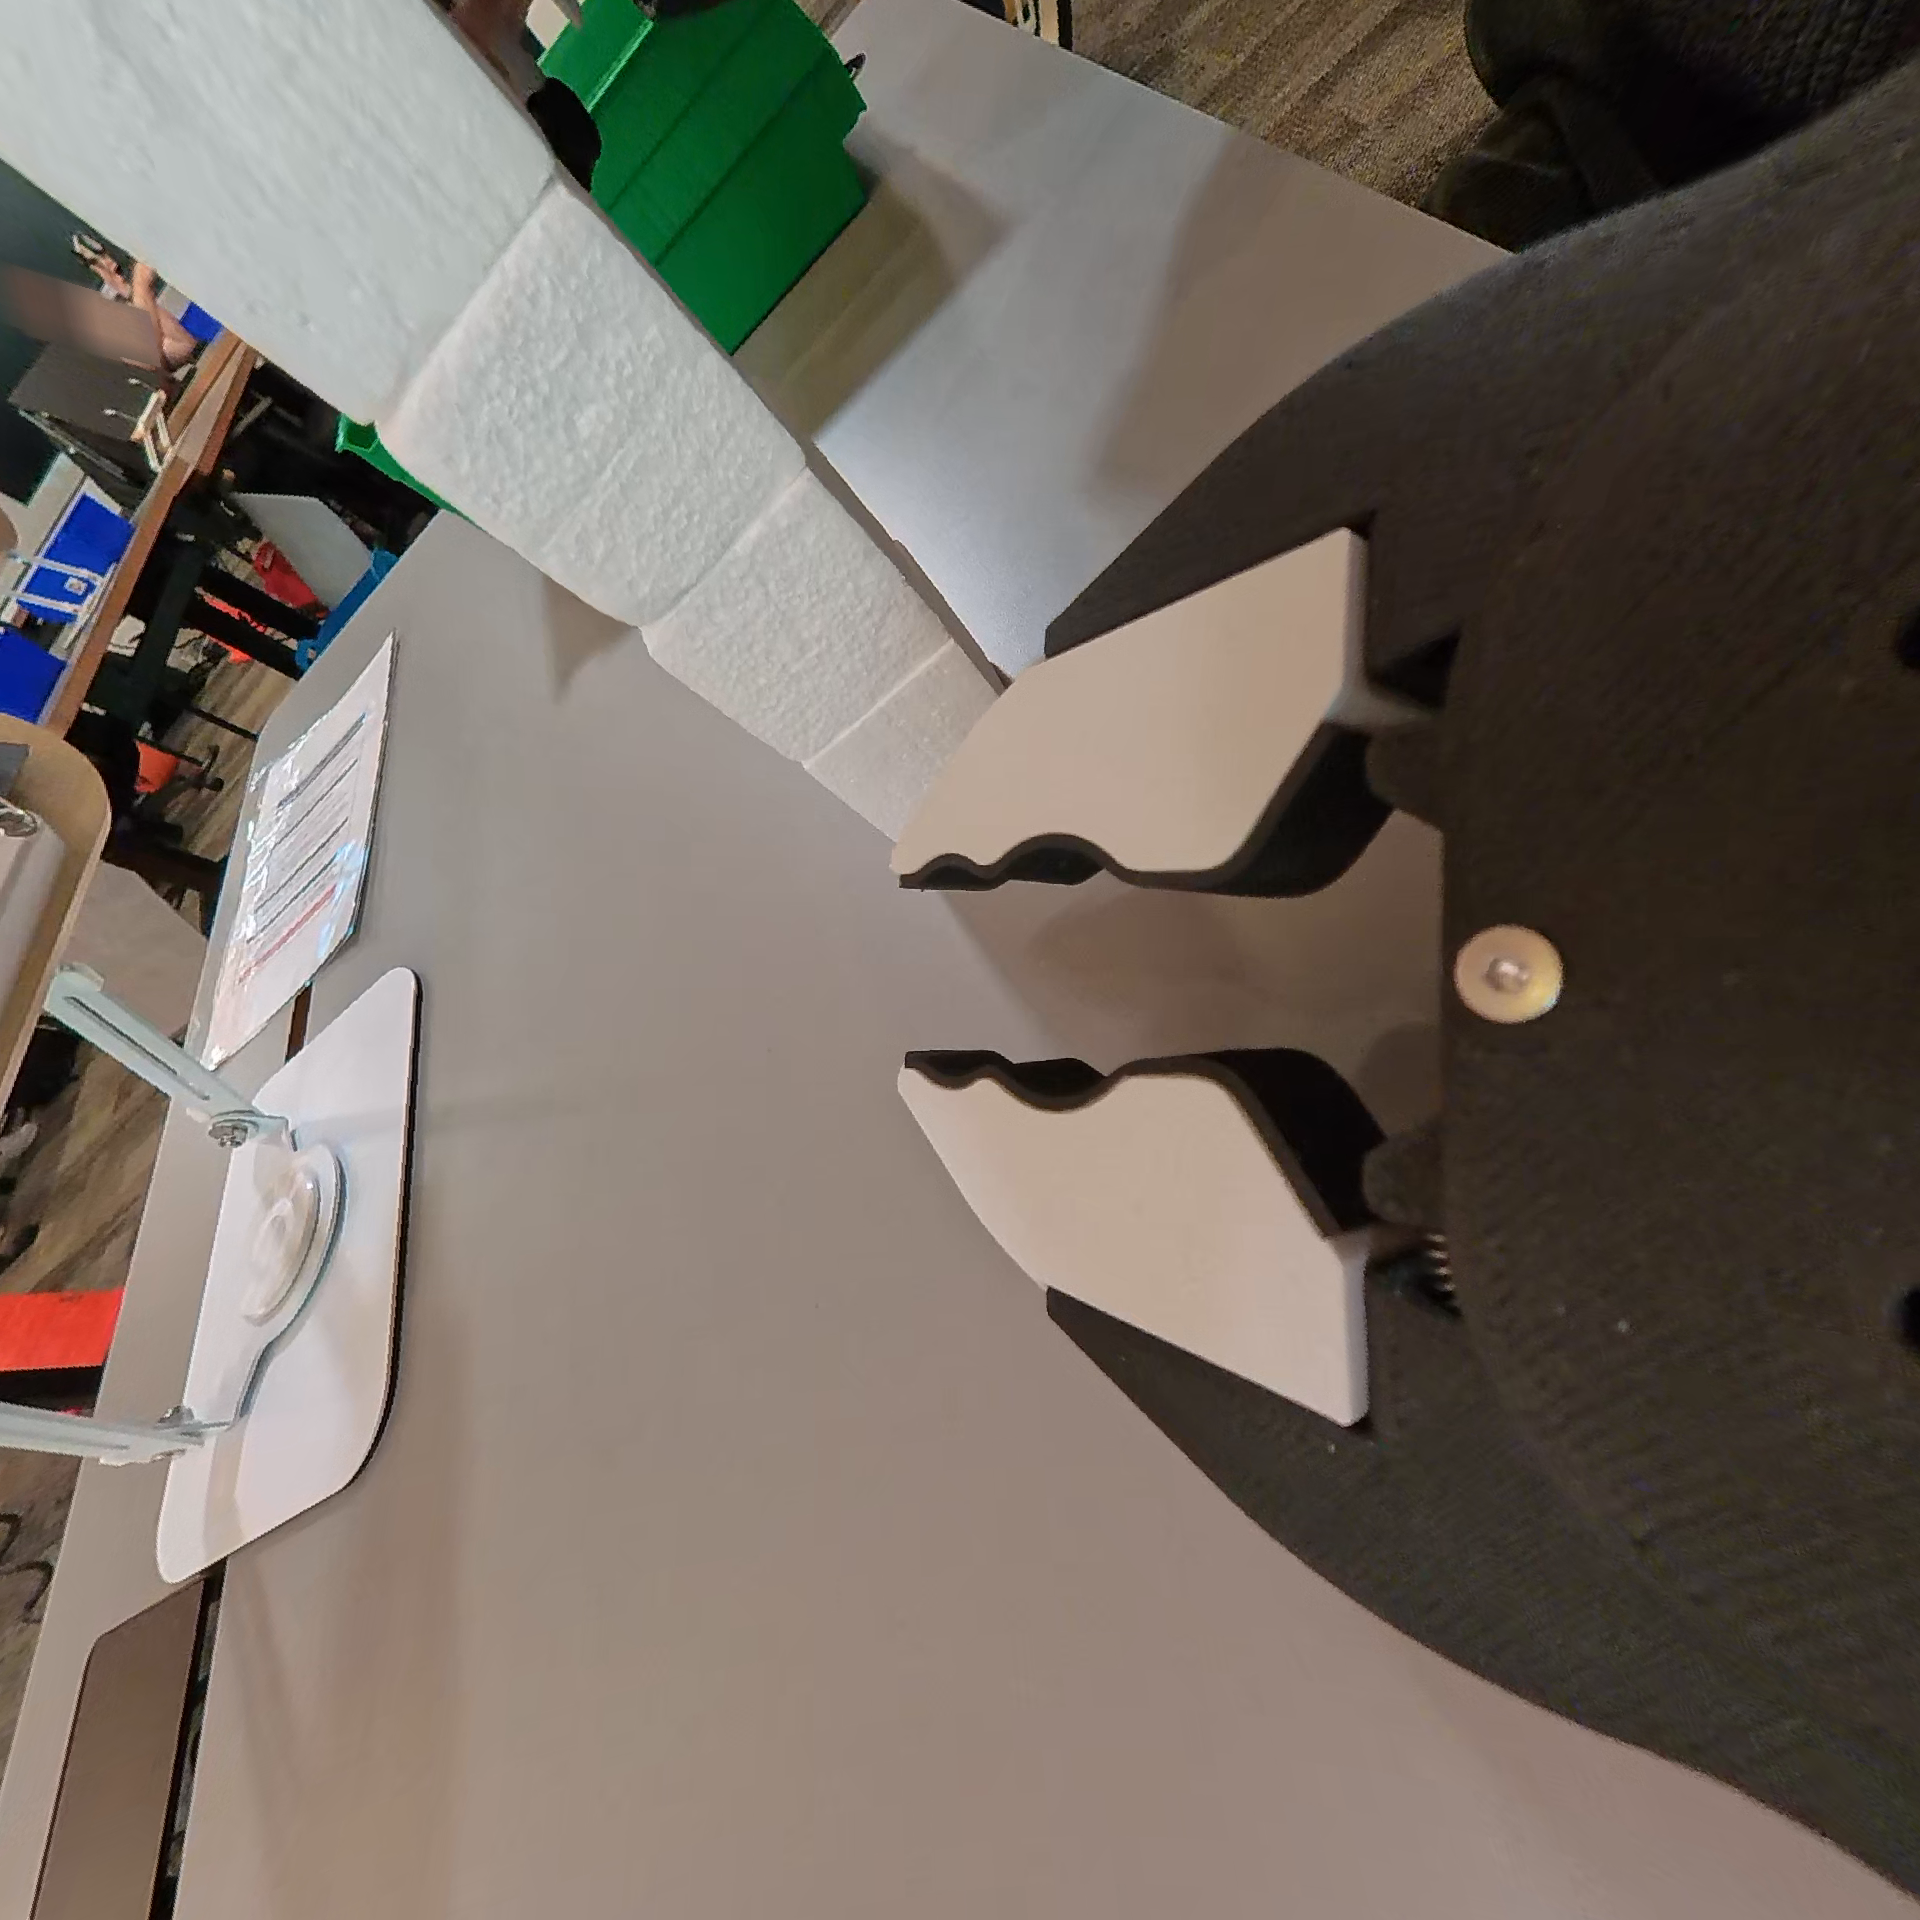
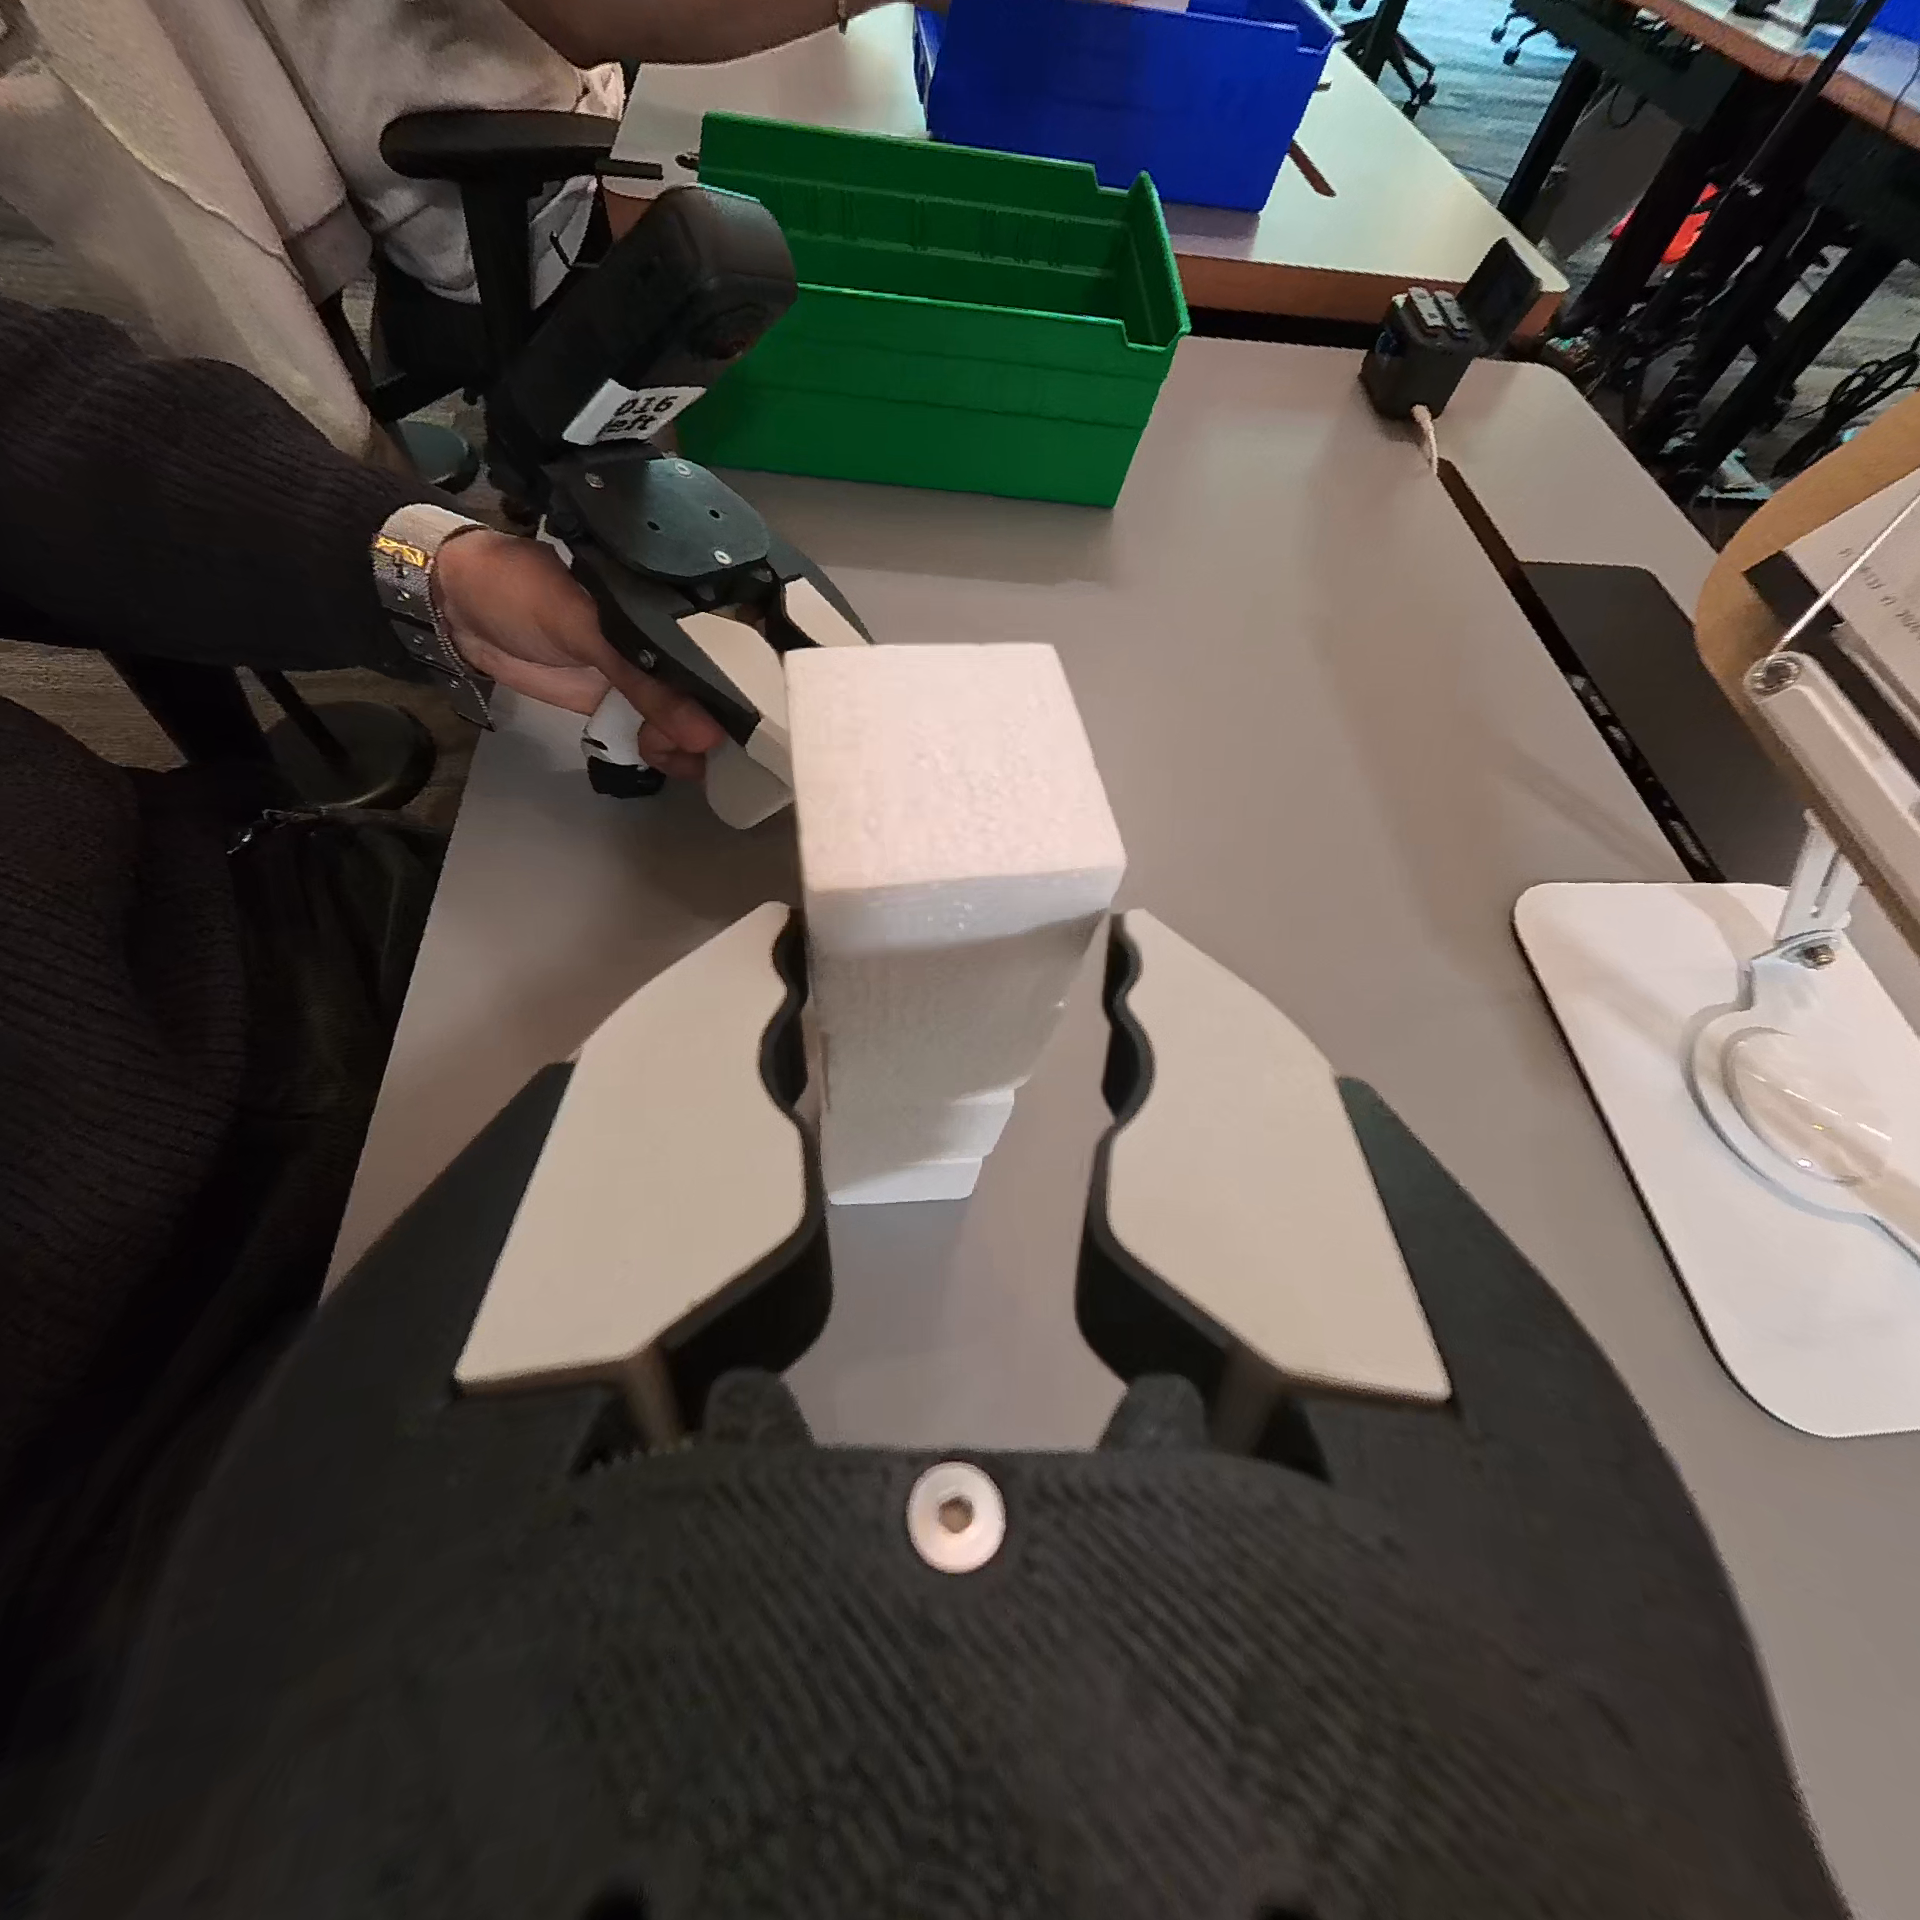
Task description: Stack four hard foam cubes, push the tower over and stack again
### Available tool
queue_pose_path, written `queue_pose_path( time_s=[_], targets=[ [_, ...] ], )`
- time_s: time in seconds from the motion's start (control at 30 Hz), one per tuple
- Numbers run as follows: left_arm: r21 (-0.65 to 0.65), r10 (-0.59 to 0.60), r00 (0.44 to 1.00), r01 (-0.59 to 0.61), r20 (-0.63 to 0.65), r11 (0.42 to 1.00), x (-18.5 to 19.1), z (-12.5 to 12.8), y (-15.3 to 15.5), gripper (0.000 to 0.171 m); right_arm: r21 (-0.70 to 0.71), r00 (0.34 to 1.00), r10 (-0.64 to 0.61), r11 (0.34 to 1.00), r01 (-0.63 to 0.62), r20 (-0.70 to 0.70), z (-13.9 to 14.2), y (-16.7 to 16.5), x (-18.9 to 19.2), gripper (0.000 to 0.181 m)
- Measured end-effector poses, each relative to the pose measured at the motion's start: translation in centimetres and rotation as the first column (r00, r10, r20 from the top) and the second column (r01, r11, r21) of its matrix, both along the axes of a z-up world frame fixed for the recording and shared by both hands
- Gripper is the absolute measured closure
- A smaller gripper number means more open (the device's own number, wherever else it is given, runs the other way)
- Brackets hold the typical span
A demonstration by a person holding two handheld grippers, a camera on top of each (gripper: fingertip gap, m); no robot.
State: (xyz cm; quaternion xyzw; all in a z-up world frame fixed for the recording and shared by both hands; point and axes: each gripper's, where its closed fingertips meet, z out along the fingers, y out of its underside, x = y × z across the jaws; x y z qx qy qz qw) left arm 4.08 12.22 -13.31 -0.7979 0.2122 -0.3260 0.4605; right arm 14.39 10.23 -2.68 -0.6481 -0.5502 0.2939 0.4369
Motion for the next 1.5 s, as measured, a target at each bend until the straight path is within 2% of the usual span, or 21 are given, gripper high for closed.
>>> queue_pose_path(
  time_s=[0.2, 0.53, 0.6, 0.67, 0.73, 0.87, 0.97, 1.07, 1.17, 1.4, 1.5],
  targets=[
    [-0.001, -0.002, 1.000, 0.002, -0.001, 1.000, 0.0, 0.0, 0.0, 0.142, 0.018, 1.000, -0.026, 0.999, 0.026, -0.012, 0.2, 0.3, 0.1, 0.113],
    [-0.001, -0.001, 1.000, 0.001, -0.002, 1.000, 0.0, 0.0, 0.0, 0.142, 0.044, 0.995, -0.053, 0.997, 0.056, -0.085, 2.4, 0.4, 0.9, 0.113],
    [0.000, 0.000, 1.000, 0.000, -0.001, 1.000, 0.0, 0.0, 0.0, 0.142, 0.067, 0.987, -0.117, 0.990, 0.125, -0.112, 3.3, 1.3, 1.4, 0.115],
    [-0.003, 0.002, 1.000, -0.002, 0.002, 1.000, 0.0, 0.0, 0.0, 0.142, 0.119, 0.963, -0.229, 0.962, 0.247, -0.143, 4.3, 3.1, 2.4, 0.116],
    [-0.008, 0.001, 1.000, -0.001, 0.009, 1.000, 0.0, 0.0, 0.0, 0.142, 0.139, 0.939, -0.279, 0.941, 0.310, -0.202, 5.7, 3.8, 3.0, 0.117],
    [-0.004, 0.002, 1.000, -0.002, 0.003, 1.000, 0.0, 0.0, 0.0, 0.142, 0.126, 0.927, -0.177, 0.965, 0.229, -0.331, 8.3, 1.8, 2.6, 0.114],
    [-0.004, 0.001, 1.000, -0.001, 0.005, 1.000, 0.0, 0.0, 0.0, 0.142, 0.146, 0.921, -0.180, 0.959, 0.242, -0.346, 9.2, 1.6, 3.0, 0.114],
    [-0.001, 0.001, 1.000, -0.001, 0.002, 1.000, 0.0, 0.0, 0.0, 0.142, 0.155, 0.924, -0.194, 0.954, 0.256, -0.331, 9.0, 1.8, 3.6, 0.114],
    [-0.002, -0.001, 1.000, 0.001, 0.001, 1.000, 0.0, 0.0, 0.0, 0.142, 0.144, 0.931, -0.229, 0.950, 0.277, -0.285, 7.6, 2.6, 4.2, 0.117],
    [0.005, 0.009, 1.000, -0.009, 0.002, 1.000, -0.1, 0.2, 0.1, 0.142, 0.057, 0.892, -0.417, 0.900, 0.432, -0.175, 4.3, 5.5, 6.5, 0.131],
    [0.001, 0.008, 1.000, -0.008, 0.005, 1.000, -0.1, 0.1, 0.1, 0.142, 0.045, 0.897, -0.417, 0.903, 0.427, -0.145, 3.9, 5.3, 6.4, 0.133]
  ],
)
